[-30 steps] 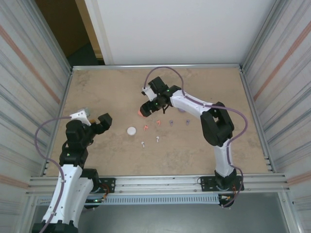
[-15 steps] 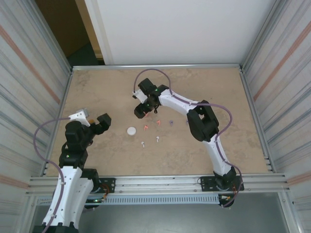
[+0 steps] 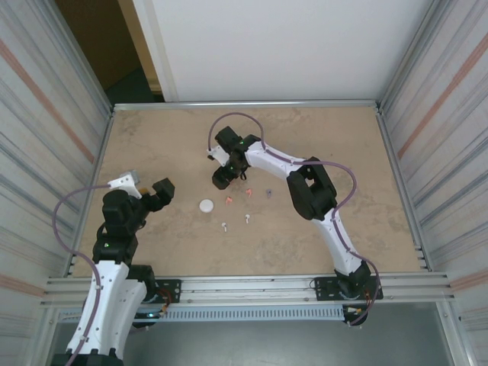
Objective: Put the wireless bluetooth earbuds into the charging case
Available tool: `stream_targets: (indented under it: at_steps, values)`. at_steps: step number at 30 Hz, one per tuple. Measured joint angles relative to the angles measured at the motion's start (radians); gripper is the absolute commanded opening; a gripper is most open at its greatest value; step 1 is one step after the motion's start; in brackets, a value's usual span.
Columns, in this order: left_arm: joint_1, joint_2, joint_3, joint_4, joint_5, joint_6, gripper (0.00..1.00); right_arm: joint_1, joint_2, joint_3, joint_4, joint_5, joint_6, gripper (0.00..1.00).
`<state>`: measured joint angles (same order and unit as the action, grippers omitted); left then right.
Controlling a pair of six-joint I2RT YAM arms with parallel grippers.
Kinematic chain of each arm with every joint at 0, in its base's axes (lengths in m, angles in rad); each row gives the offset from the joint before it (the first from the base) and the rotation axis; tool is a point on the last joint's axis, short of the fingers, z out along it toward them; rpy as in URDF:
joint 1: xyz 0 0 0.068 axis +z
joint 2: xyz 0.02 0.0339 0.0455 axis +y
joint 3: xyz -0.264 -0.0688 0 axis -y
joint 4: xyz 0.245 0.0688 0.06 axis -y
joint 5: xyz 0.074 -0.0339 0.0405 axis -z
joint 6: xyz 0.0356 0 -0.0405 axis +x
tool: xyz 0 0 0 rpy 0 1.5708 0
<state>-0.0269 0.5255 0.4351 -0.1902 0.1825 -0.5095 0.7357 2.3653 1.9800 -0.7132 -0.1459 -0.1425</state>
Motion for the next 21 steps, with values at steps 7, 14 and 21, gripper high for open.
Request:
stream_targets:
  at_steps: [7,14,21]
  values:
    - [0.0,0.005,-0.003,0.0,0.0,0.0,0.99,0.003,0.007,0.008,-0.016,0.018,-0.005,0.72]
    - [0.0,0.008,-0.003,0.0,0.0,0.0,0.99,0.013,0.035,0.039,-0.03,0.032,-0.027,0.66]
    - [0.0,0.01,-0.003,0.0,0.0,0.0,0.99,0.018,0.042,0.043,-0.039,0.056,-0.05,0.53]
